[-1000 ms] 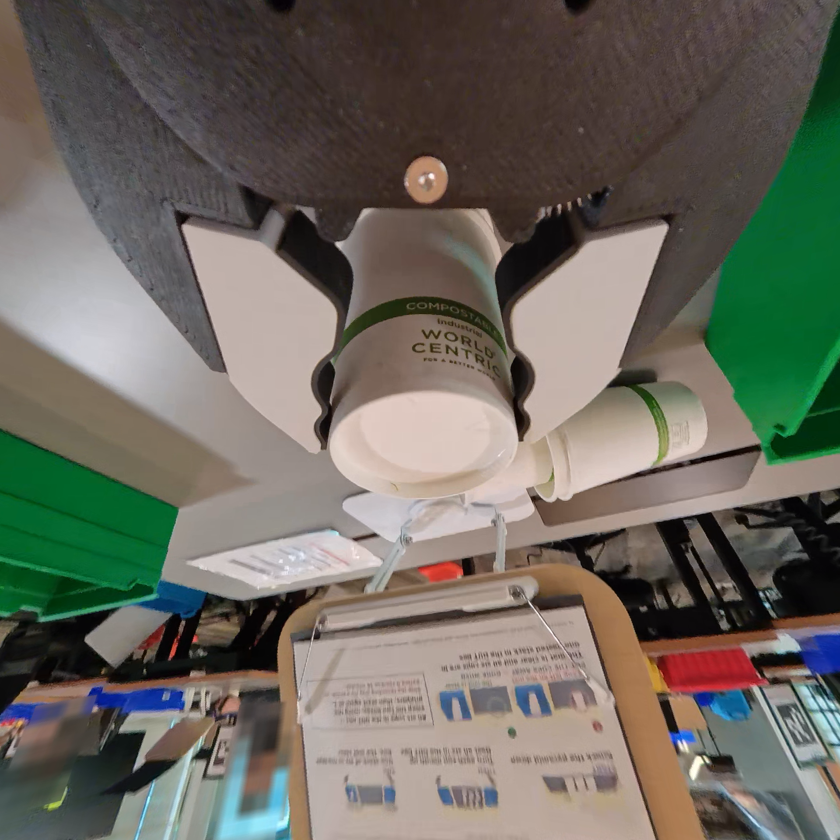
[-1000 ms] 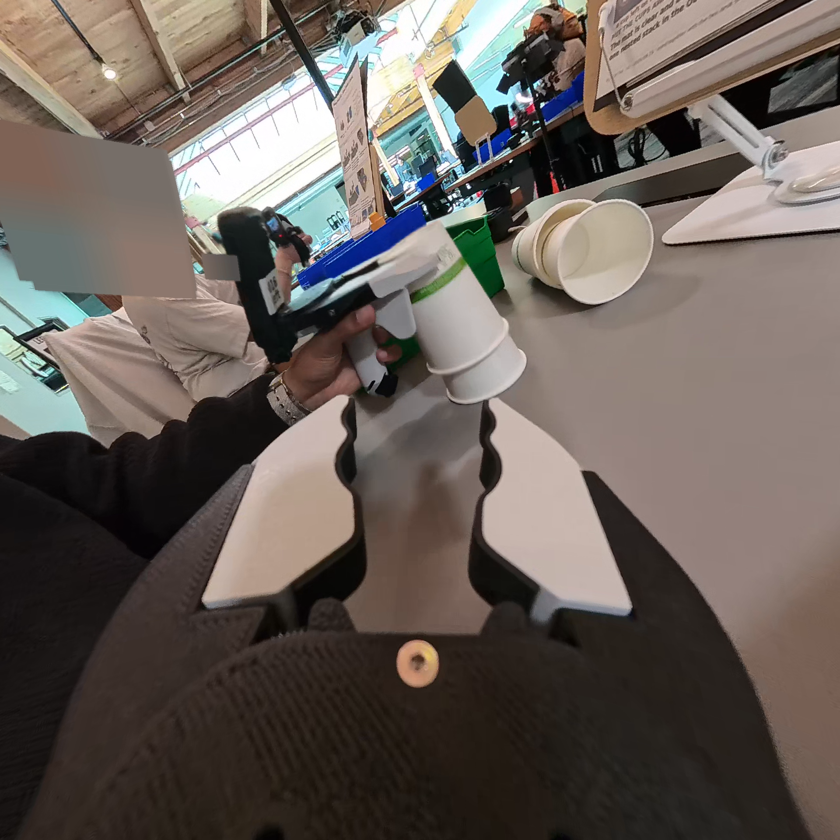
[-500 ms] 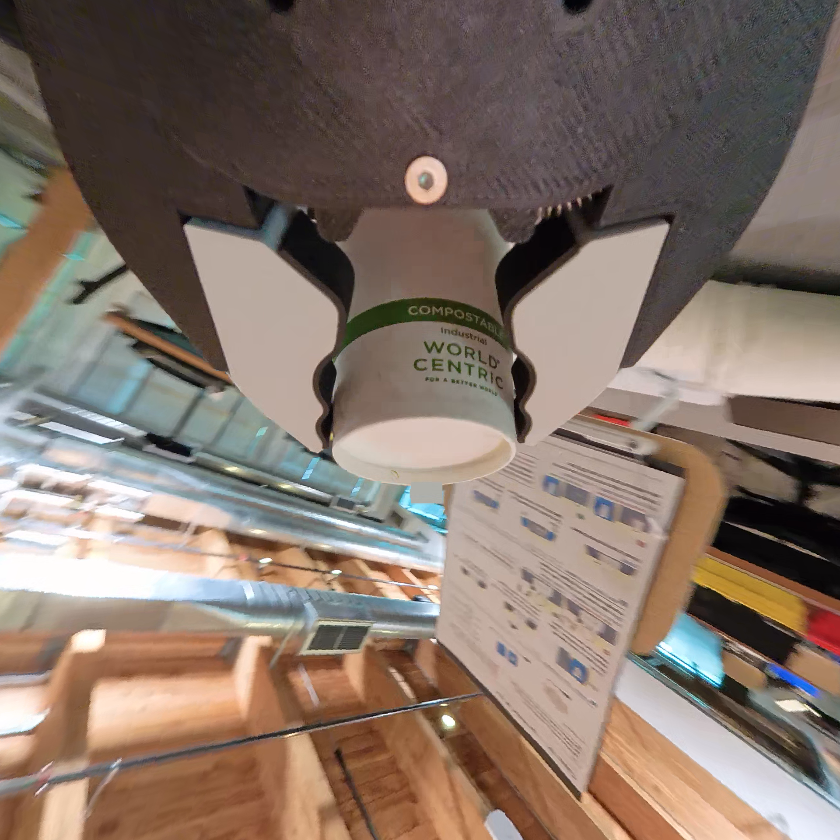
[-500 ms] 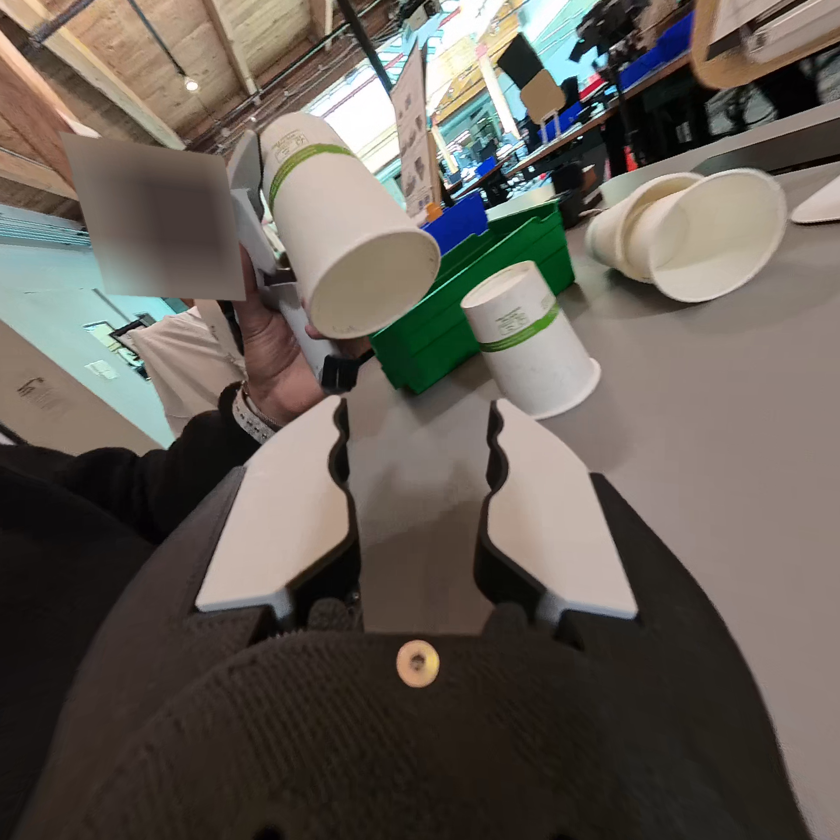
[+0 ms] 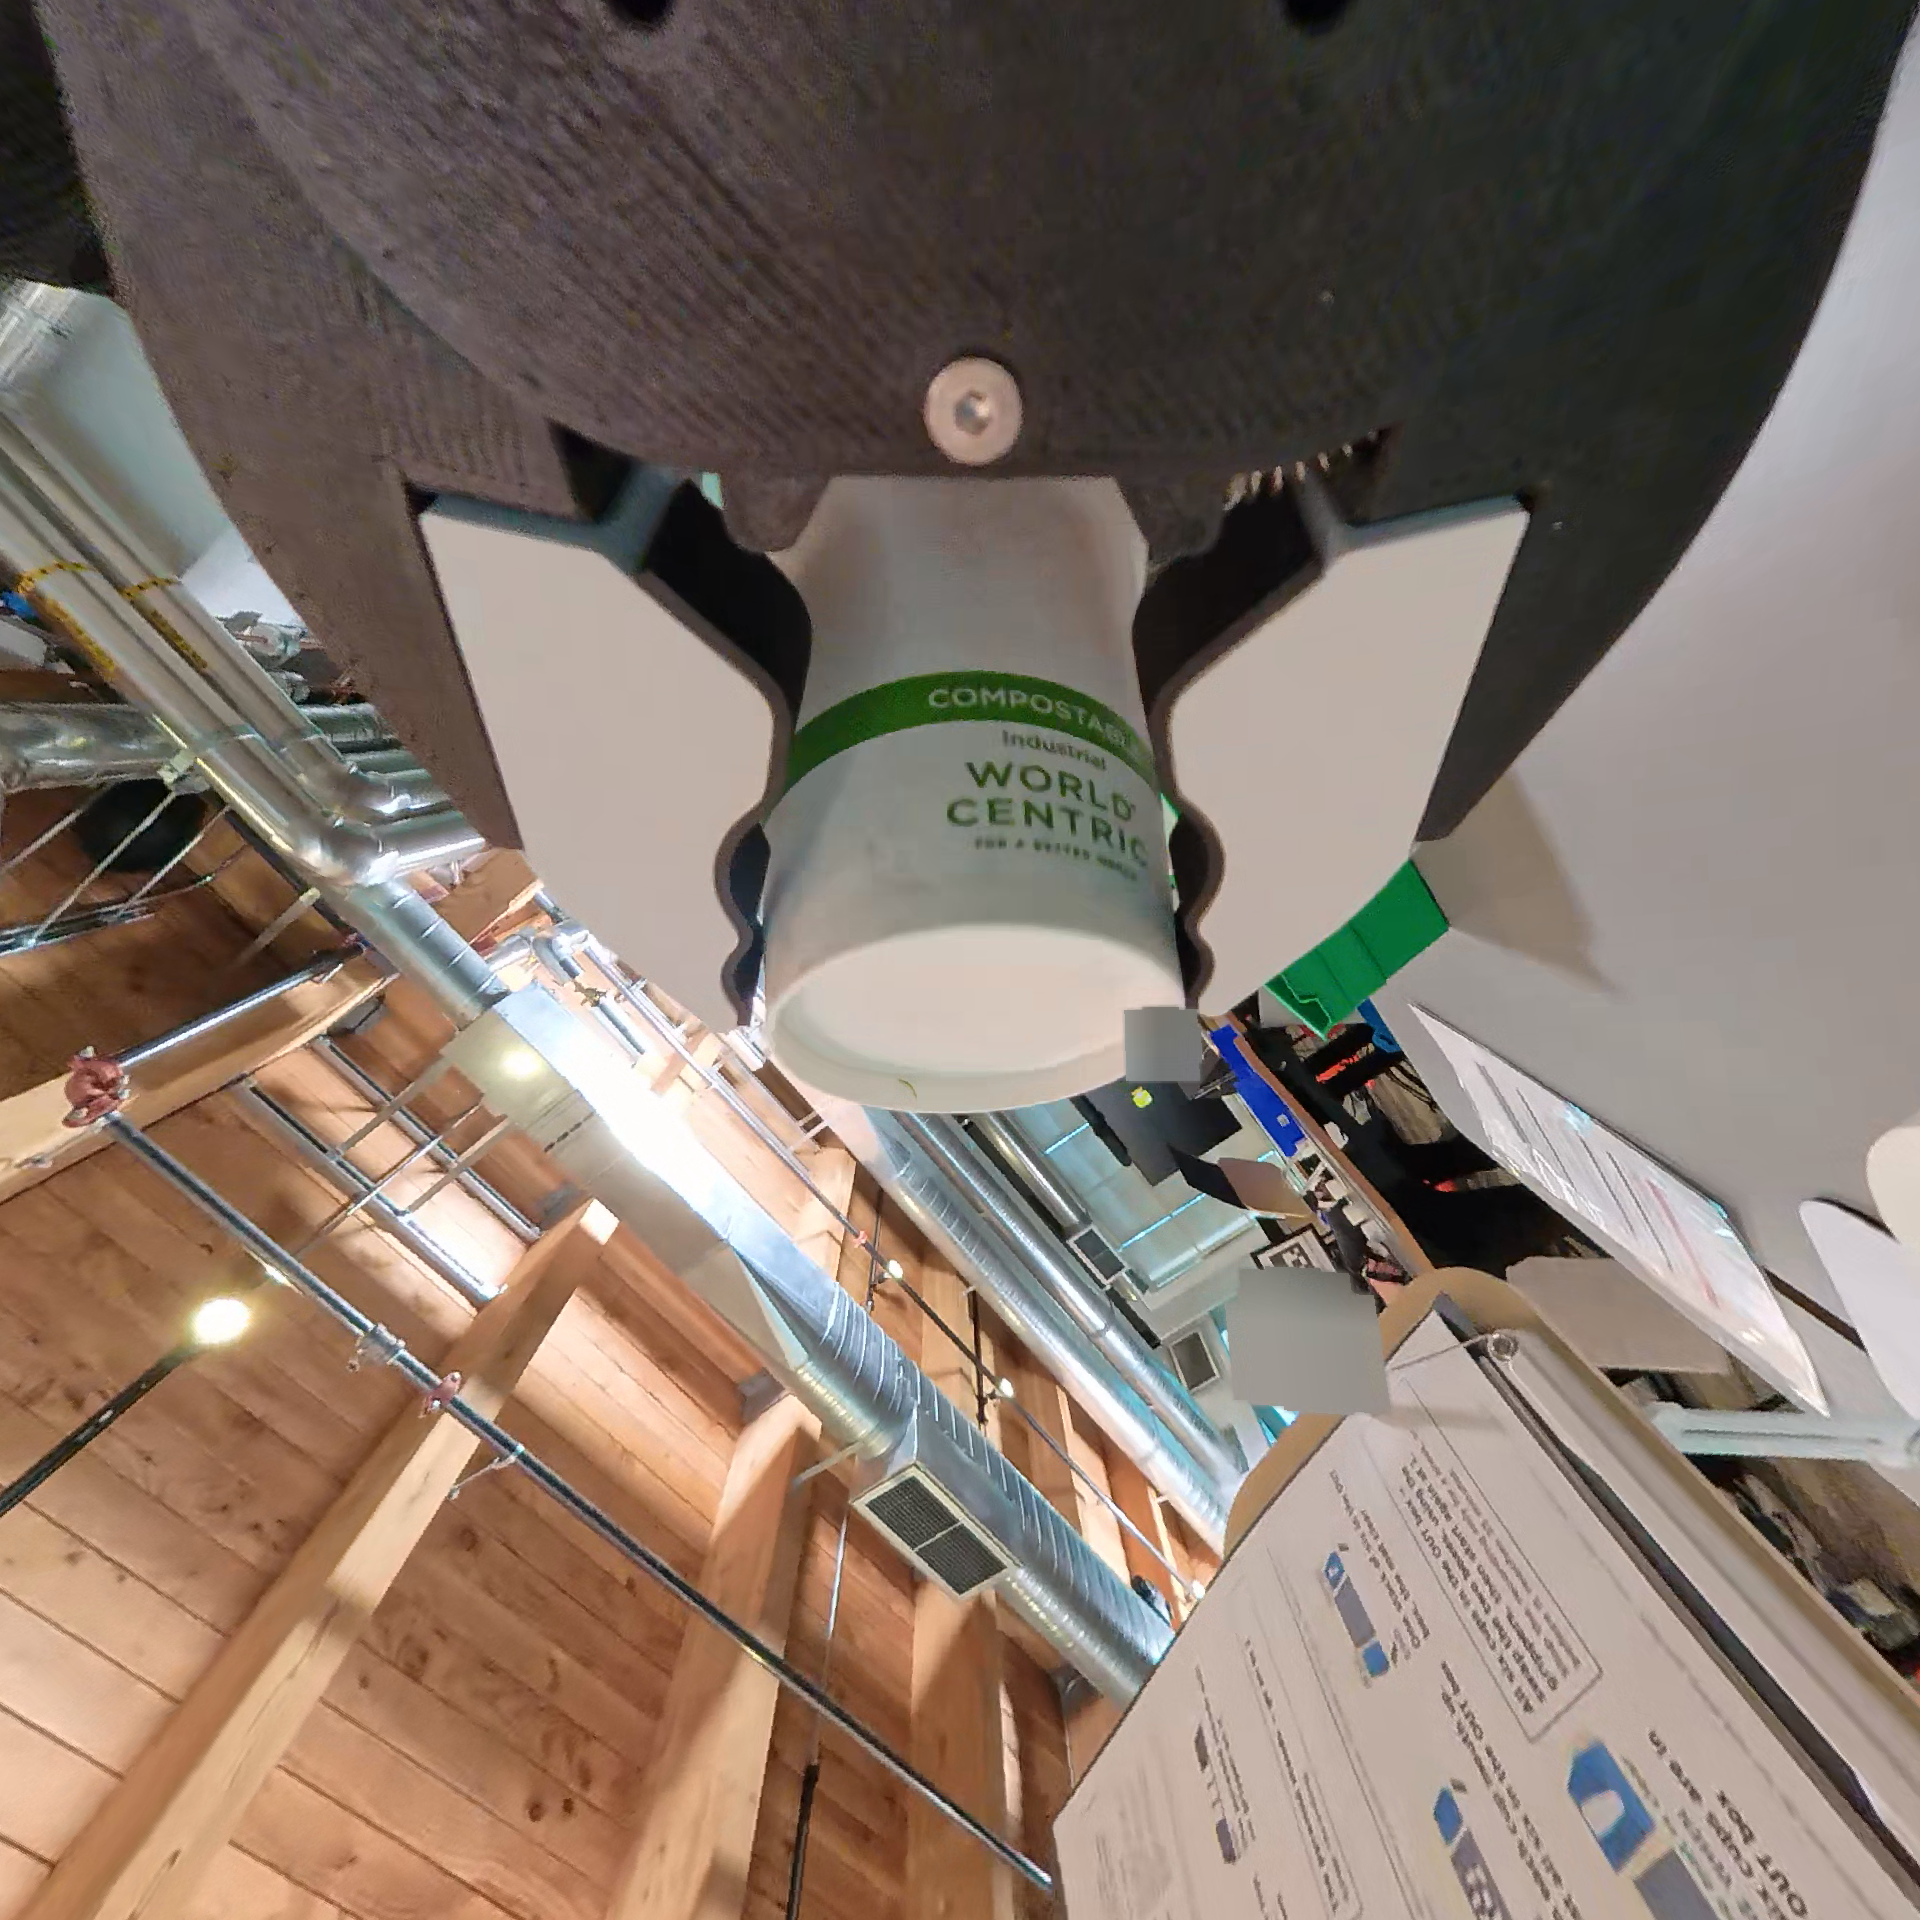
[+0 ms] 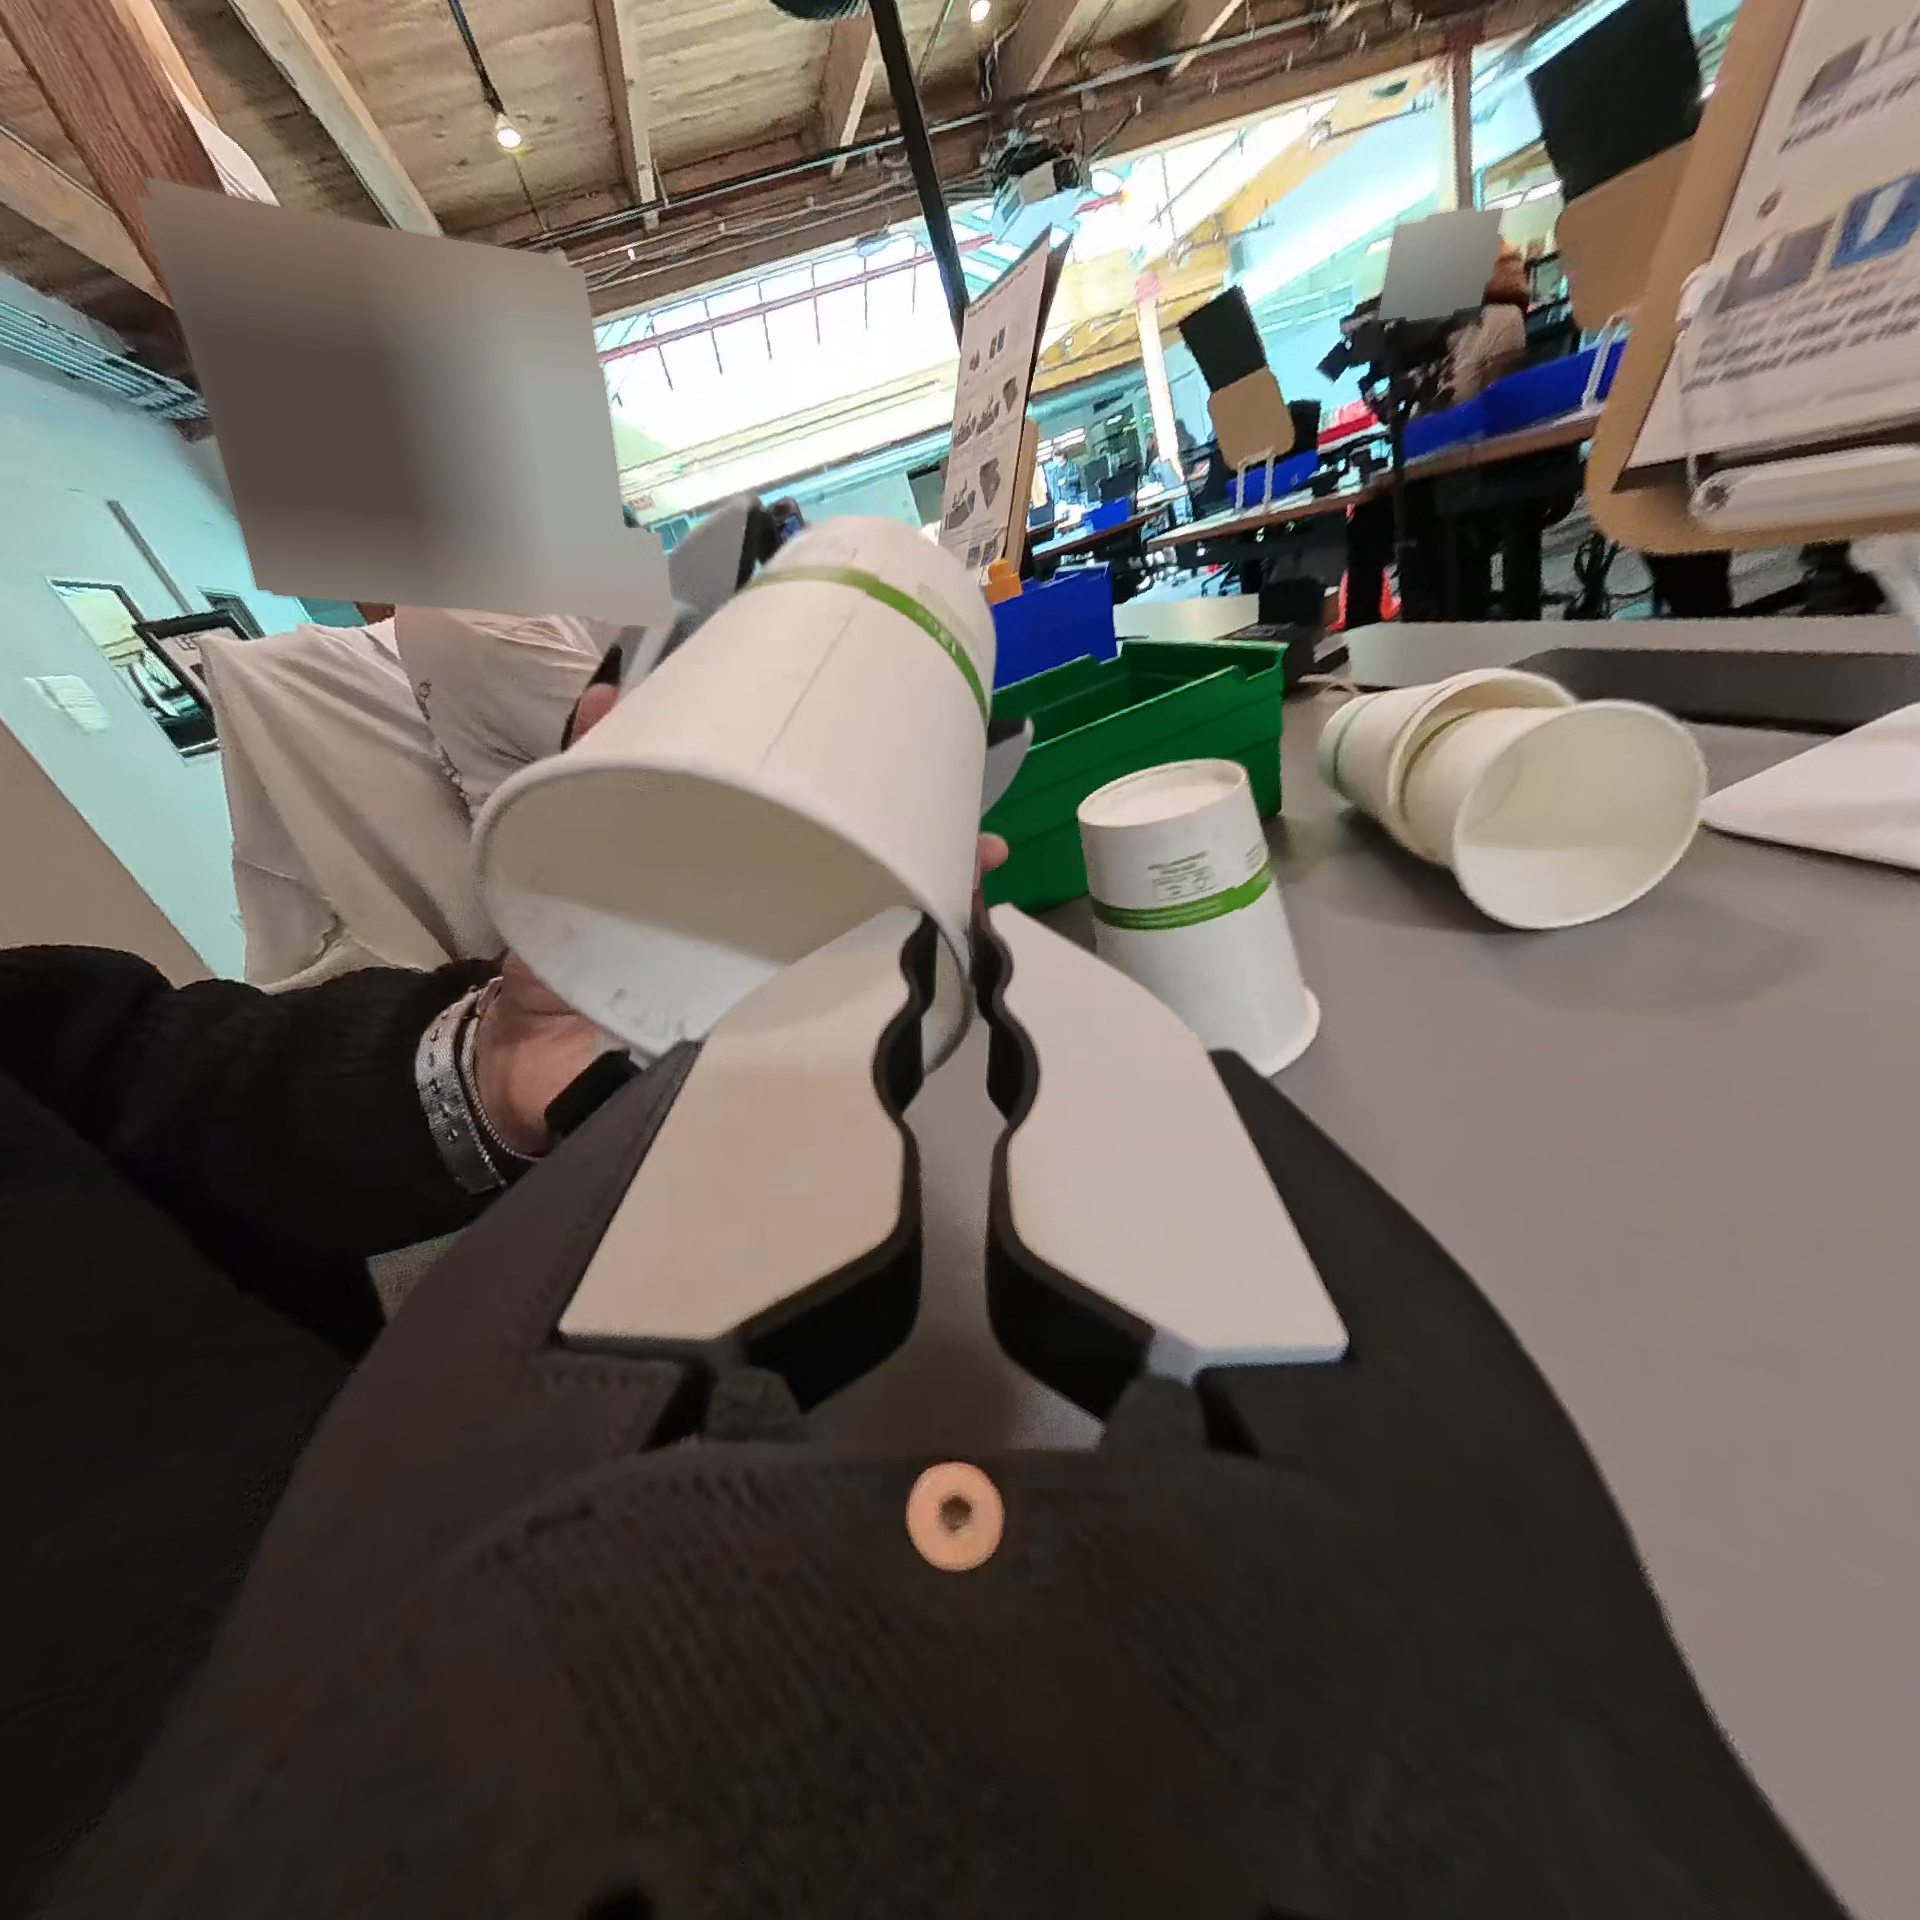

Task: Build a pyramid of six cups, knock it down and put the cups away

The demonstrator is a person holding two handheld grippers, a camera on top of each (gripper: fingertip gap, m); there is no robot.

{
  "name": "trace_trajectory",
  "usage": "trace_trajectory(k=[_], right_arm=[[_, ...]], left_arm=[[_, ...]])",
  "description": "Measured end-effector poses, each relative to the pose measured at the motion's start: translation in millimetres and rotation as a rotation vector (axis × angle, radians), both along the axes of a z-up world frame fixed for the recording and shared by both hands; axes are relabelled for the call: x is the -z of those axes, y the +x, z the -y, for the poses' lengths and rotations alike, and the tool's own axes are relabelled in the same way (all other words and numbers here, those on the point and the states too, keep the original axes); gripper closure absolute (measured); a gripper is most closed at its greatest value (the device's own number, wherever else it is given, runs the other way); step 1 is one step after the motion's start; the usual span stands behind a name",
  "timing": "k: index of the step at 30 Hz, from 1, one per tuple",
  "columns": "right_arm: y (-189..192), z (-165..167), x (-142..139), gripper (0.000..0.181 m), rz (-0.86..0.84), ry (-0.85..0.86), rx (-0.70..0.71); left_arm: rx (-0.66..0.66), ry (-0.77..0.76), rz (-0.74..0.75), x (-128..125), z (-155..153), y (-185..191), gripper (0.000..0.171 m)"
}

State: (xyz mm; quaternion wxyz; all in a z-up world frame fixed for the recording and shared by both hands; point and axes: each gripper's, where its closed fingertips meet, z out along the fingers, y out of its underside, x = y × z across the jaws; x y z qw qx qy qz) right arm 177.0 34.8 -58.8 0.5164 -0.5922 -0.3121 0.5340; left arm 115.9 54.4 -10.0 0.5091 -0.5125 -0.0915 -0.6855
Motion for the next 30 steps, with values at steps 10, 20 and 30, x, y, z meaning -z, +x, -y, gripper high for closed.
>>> trace_trajectory(k=[10,20,30], right_arm=[[67,-26,-58,0.179,-0.118,0.082,0.161],[278,-93,-113,0.178,-0.177,-0.072,0.805],[402,-101,-48,0.178,0.109,-0.424,1.295]], left_arm=[[0.147,-0.015,-0.053,28,4,21,0.115],[0.136,0.099,-0.346,44,12,44,0.115],[0.106,0.195,-0.616,65,18,67,0.115]])
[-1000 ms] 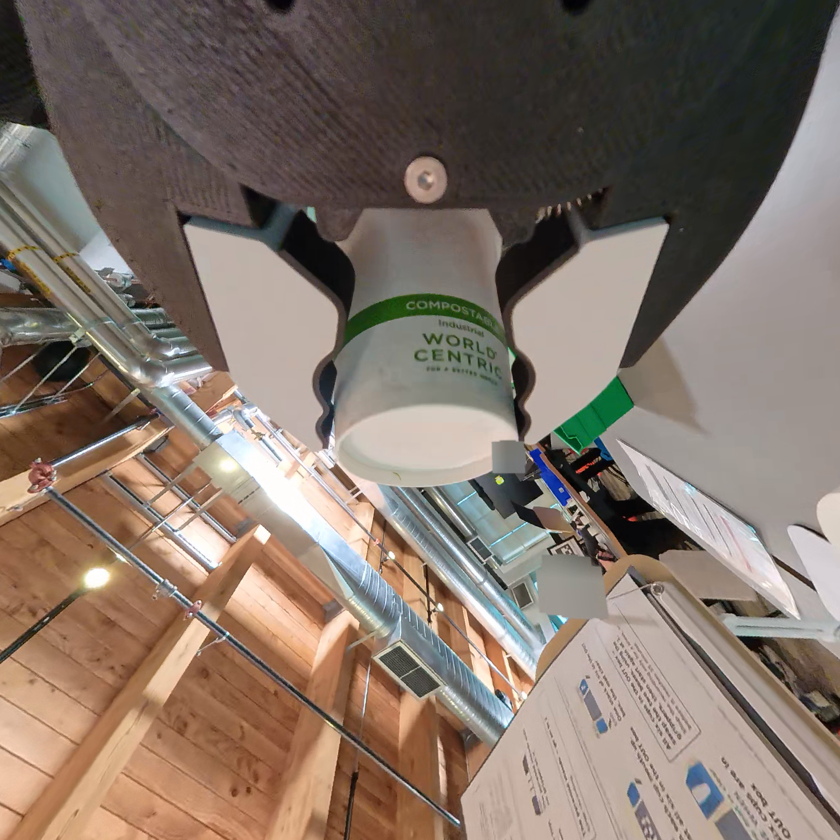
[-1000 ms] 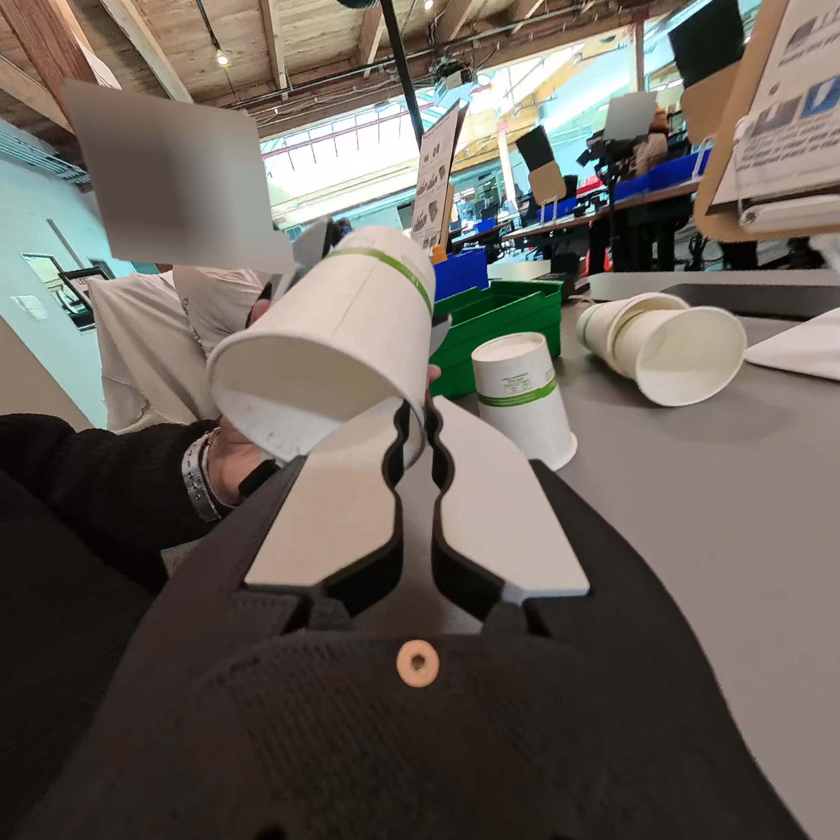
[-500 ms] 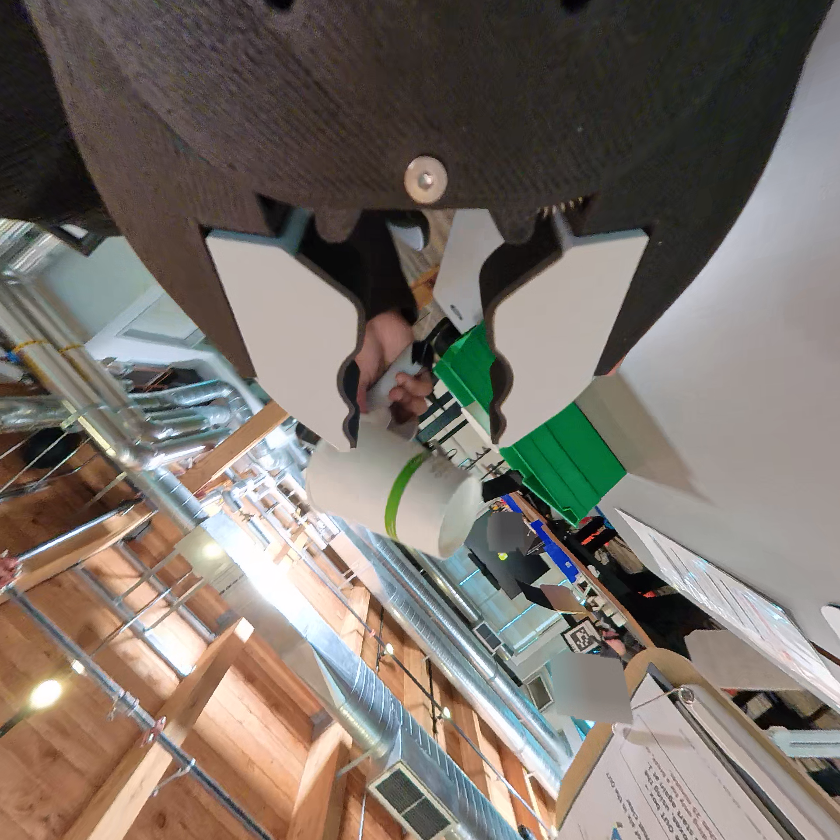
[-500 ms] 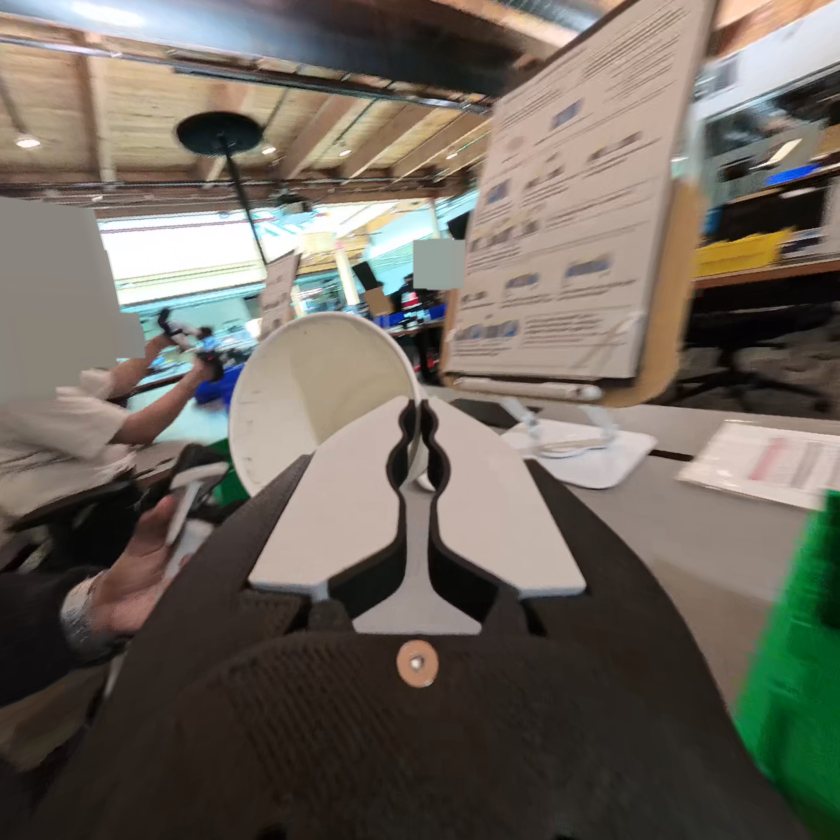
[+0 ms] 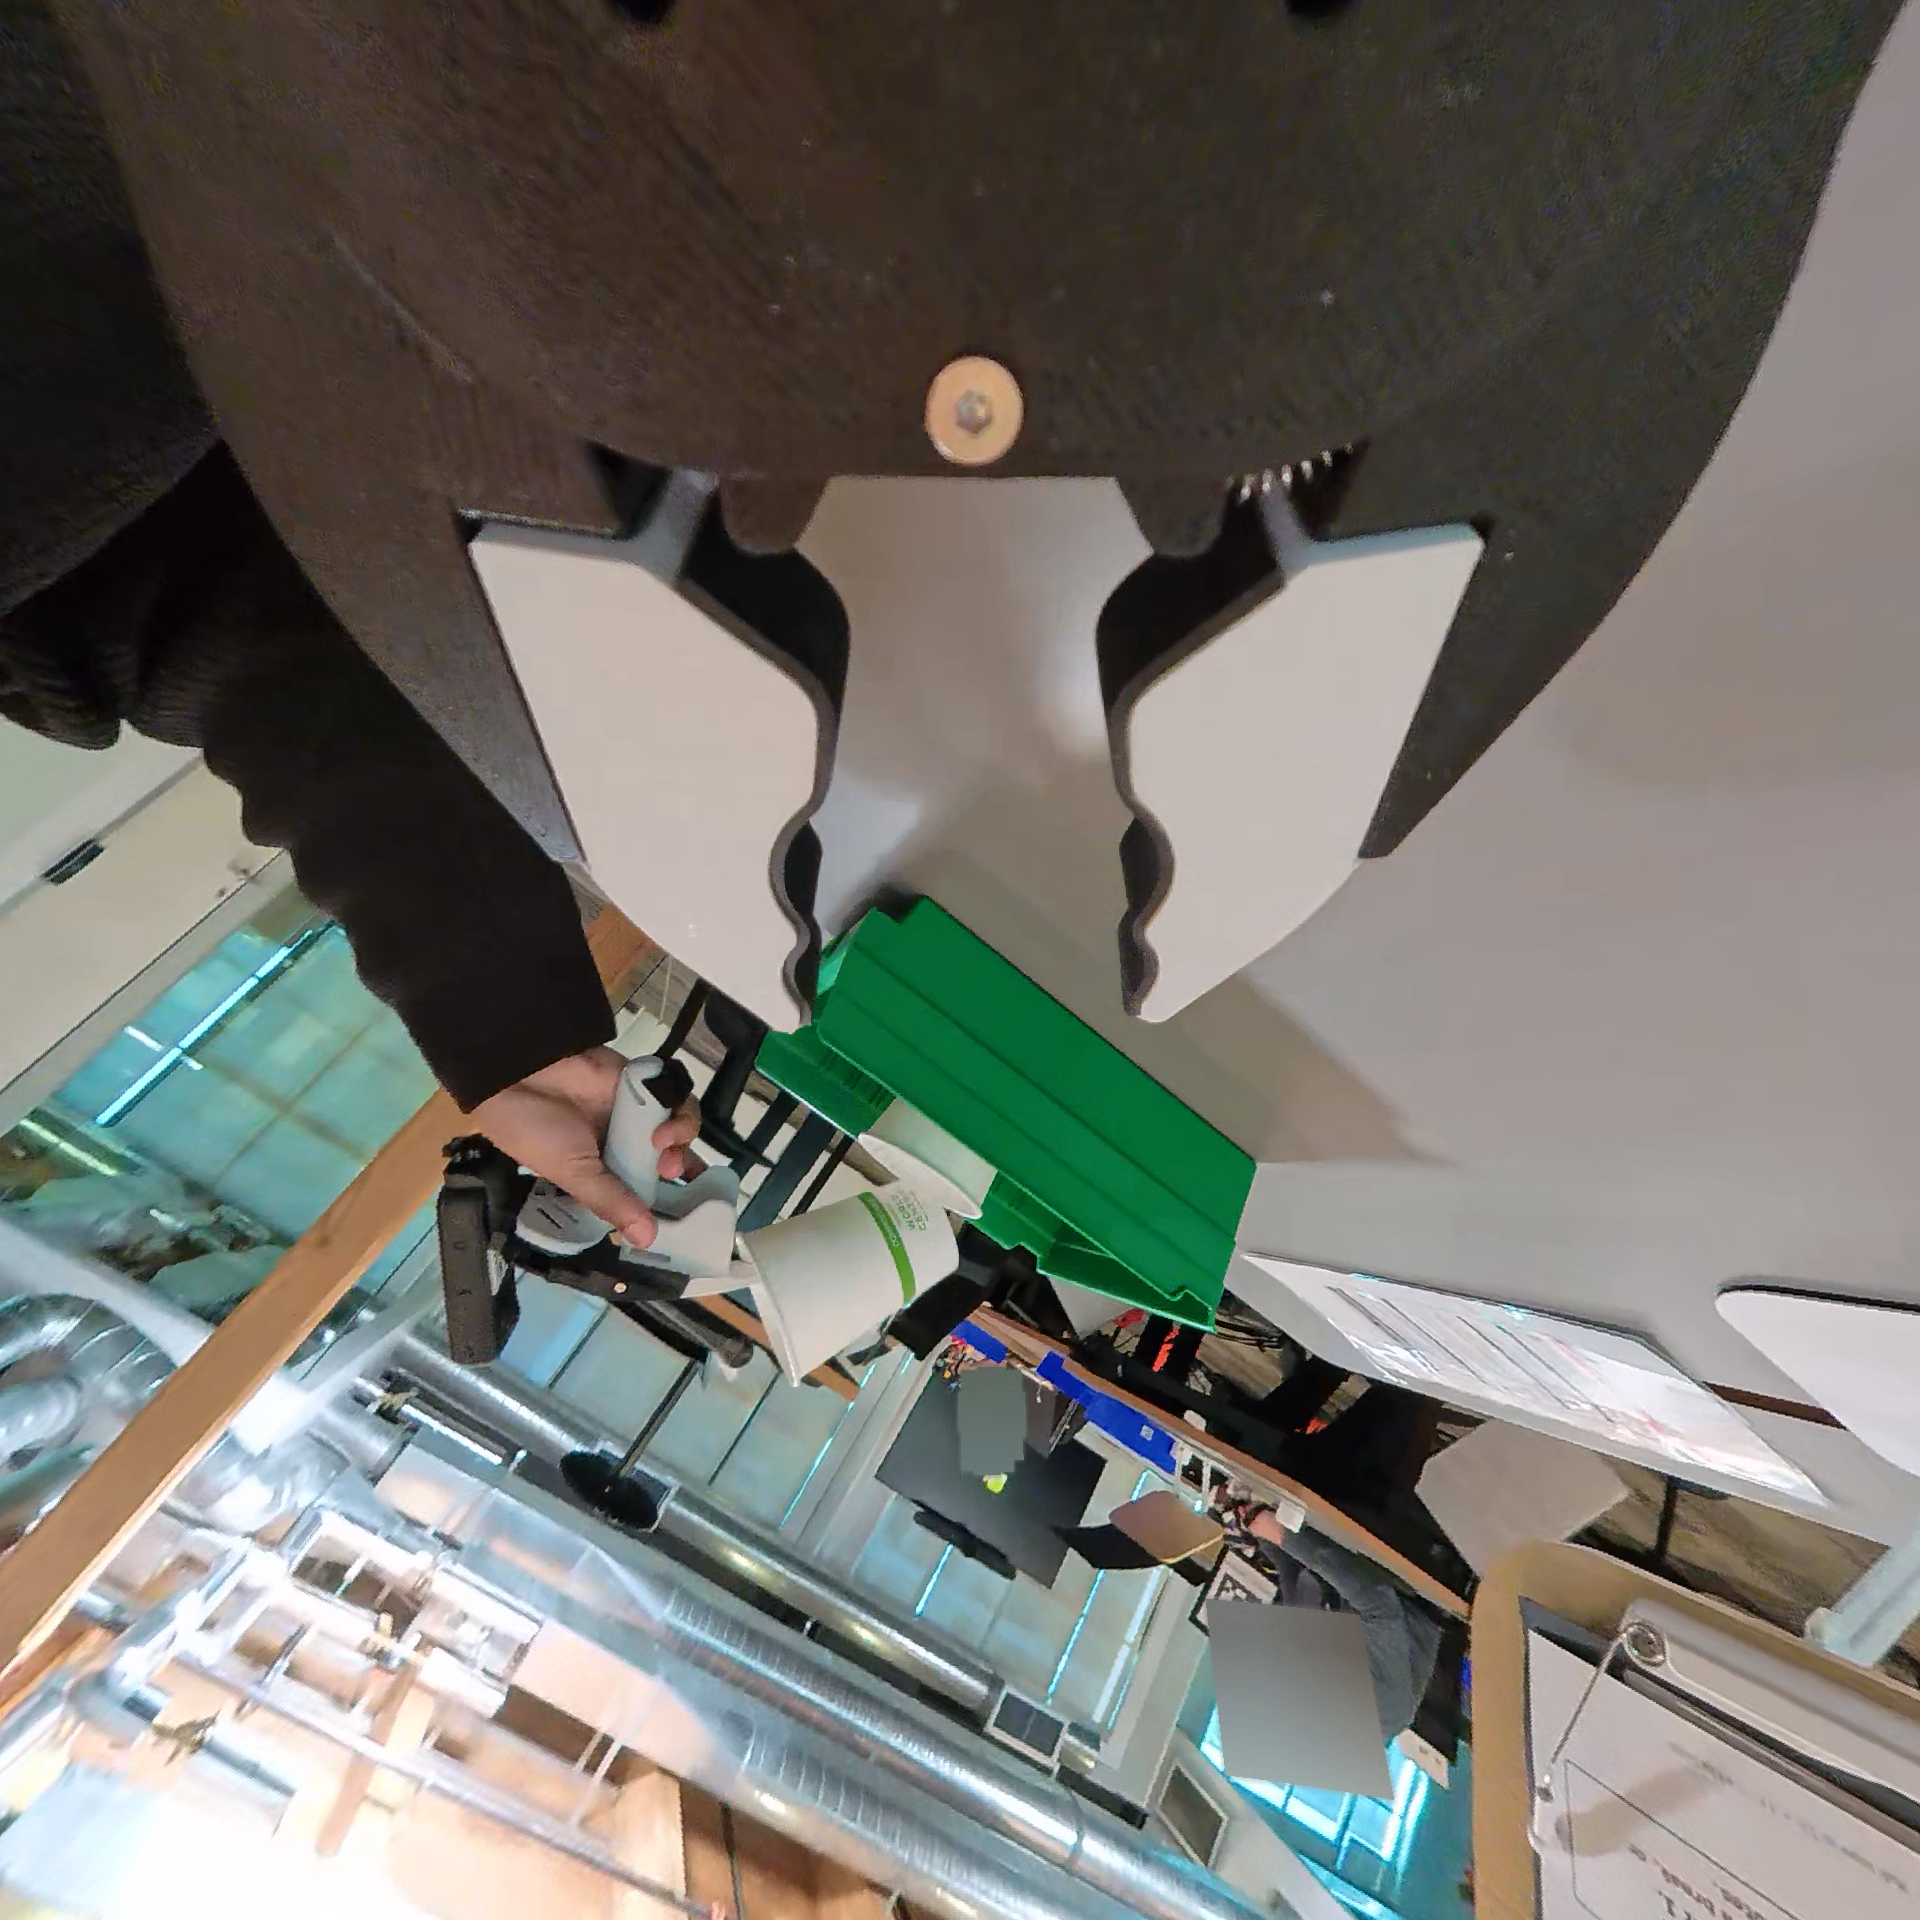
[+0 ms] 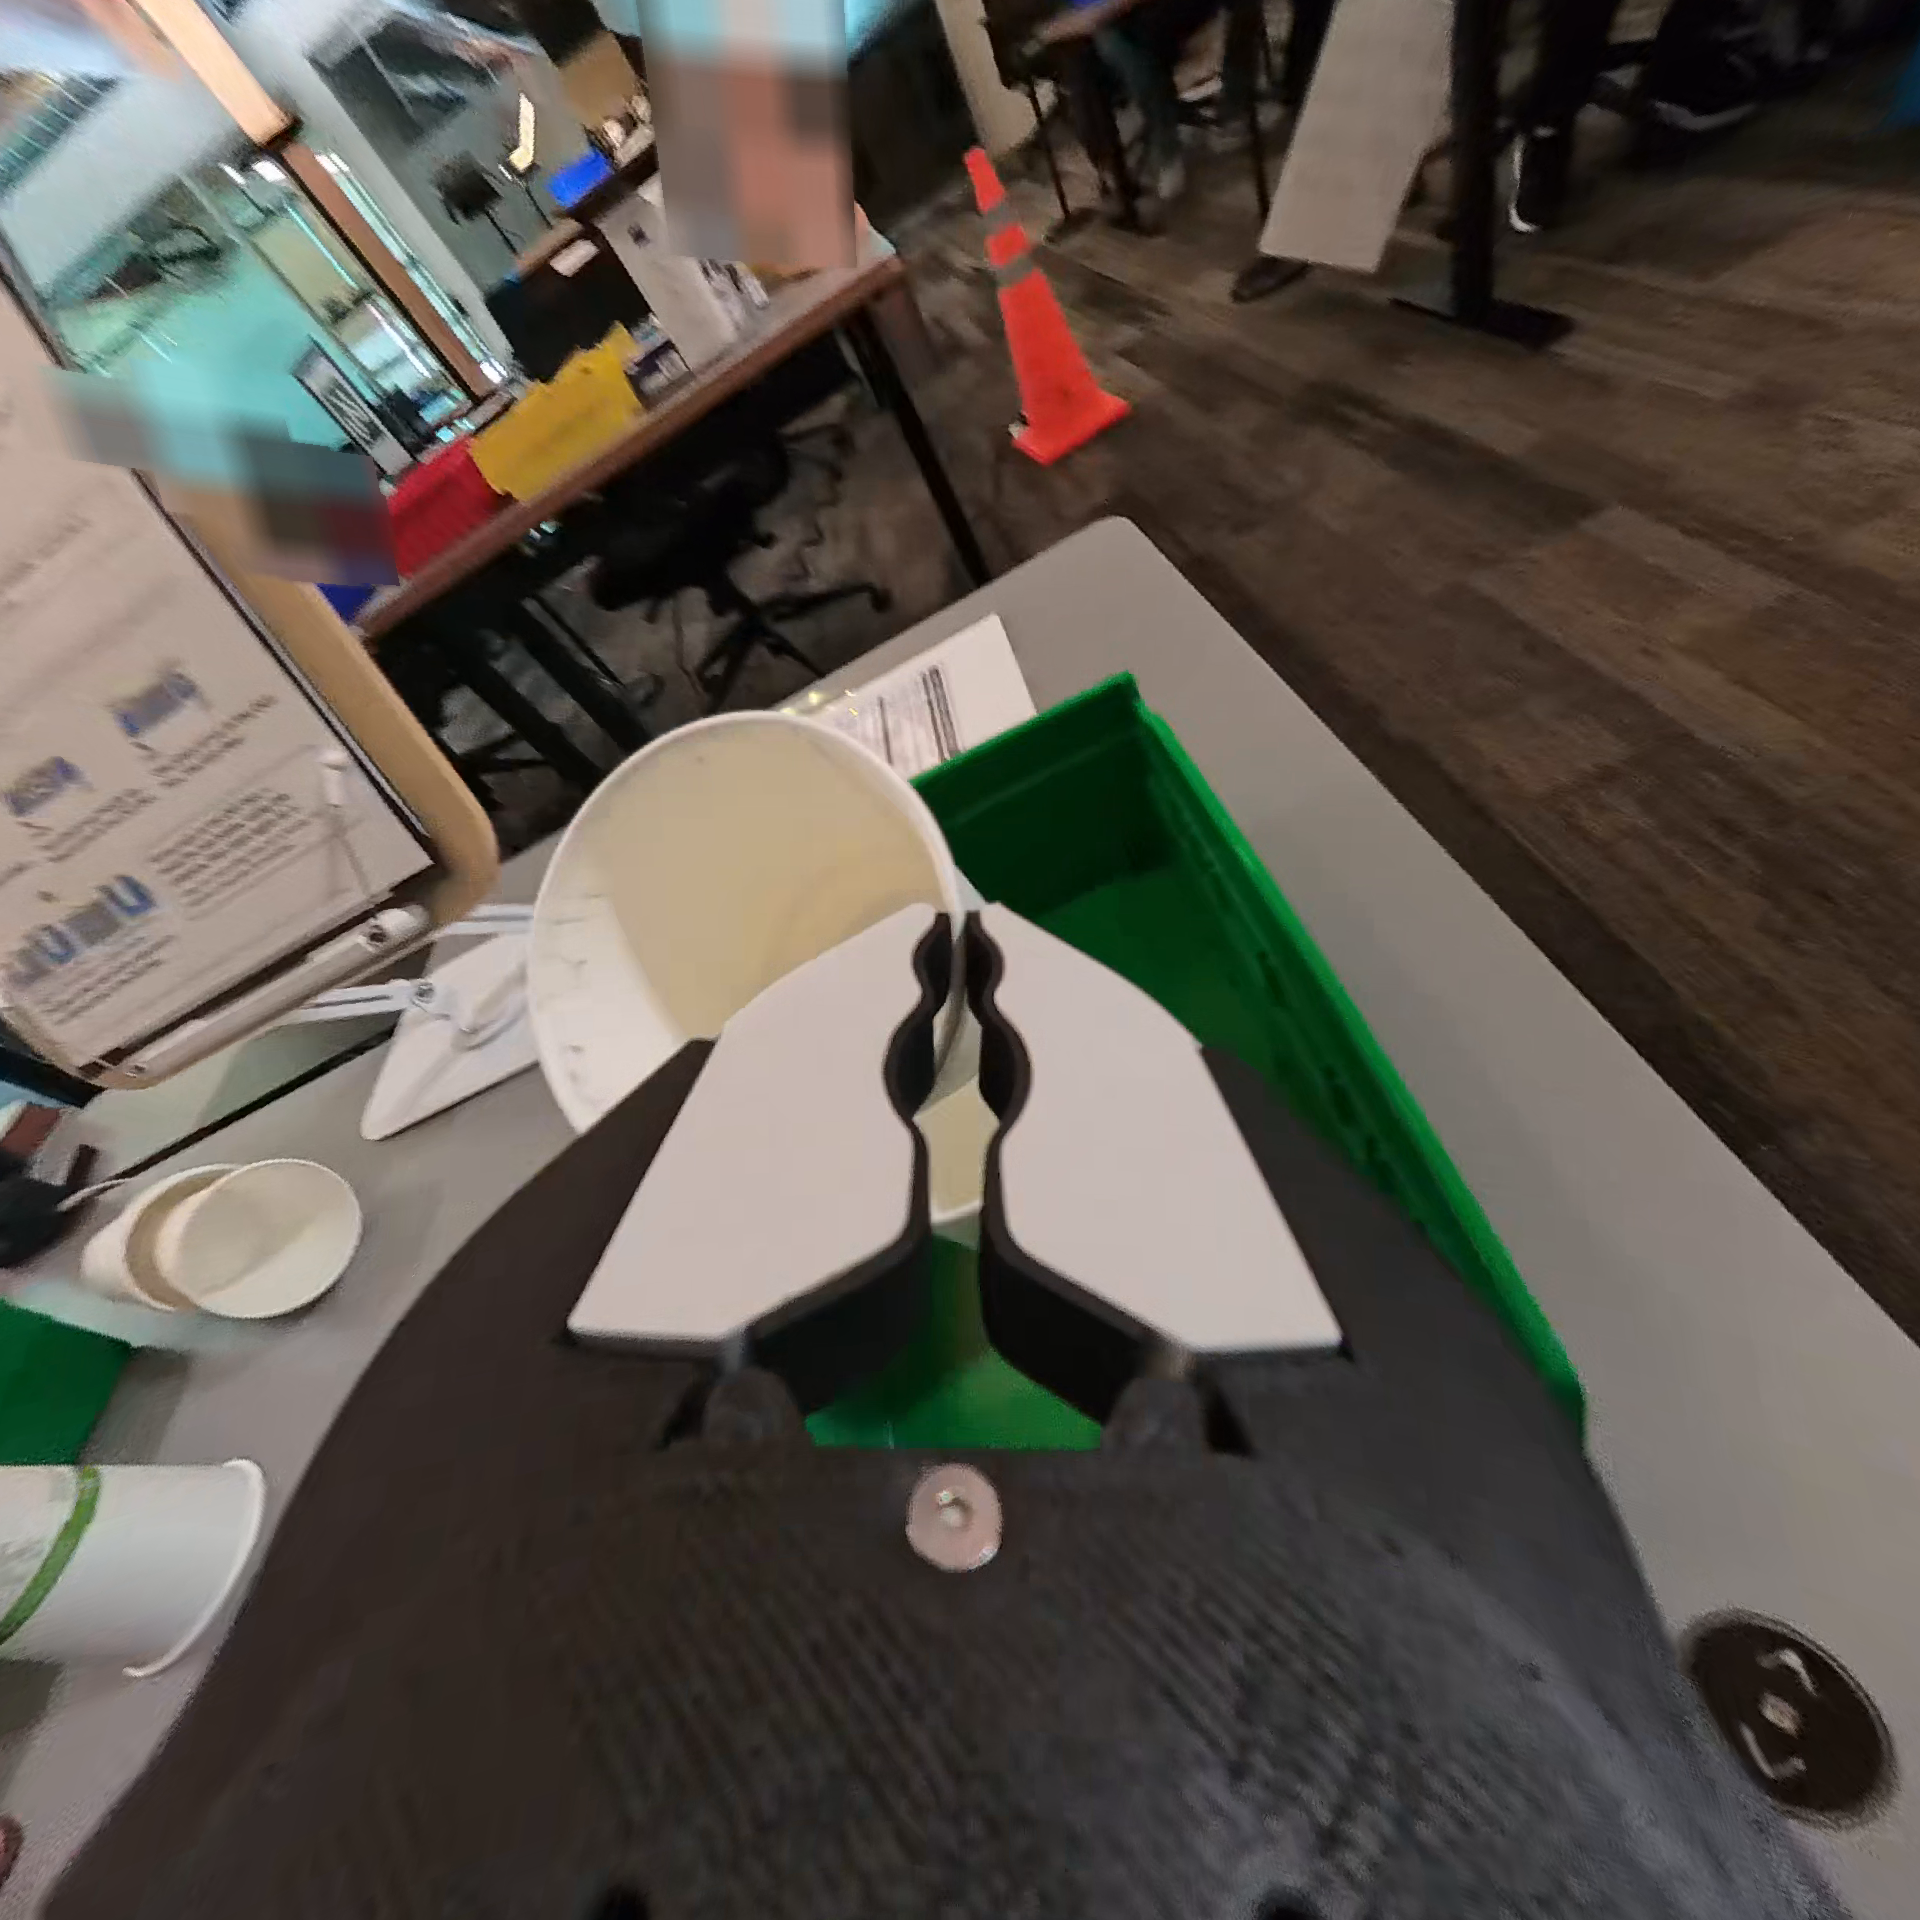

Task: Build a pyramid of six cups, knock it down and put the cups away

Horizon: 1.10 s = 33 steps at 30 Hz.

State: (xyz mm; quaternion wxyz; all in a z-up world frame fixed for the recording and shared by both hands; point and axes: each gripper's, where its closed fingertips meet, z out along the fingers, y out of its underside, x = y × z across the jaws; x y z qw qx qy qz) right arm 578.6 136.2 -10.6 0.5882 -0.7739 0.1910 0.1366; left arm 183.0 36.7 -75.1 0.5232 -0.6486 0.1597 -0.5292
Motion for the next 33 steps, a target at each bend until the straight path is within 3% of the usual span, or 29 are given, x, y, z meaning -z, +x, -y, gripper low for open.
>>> trace_trajectory(k=[8,10,11,15,27,33], right_arm=[[-6,-5,27,0.178,0.062,-0.122,0.001],[-13,-7,26,0.166,0.061,-0.109,-0.033],[-18,-7,24,0.154,0.051,-0.094,-0.064],[-24,-7,13,0.14,0.002,-0.02,-0.116],[-36,4,-30,0.141,0.103,0.18,-0.211],[-89,8,-45,0.139,0.21,0.248,-0.32]], left_arm=[[-0.018,-0.011,-0.003,2,-2,-2,0.115],[-0.021,-0.011,-0.004,3,-3,-3,0.115],[-0.022,-0.012,-0.005,3,-3,-3,0.115],[-0.021,-0.017,-0.005,4,-3,-2,0.115],[-0.042,-0.017,-0.014,5,-6,-4,0.115],[-0.031,-0.037,-0.019,9,-8,-4,0.115]])
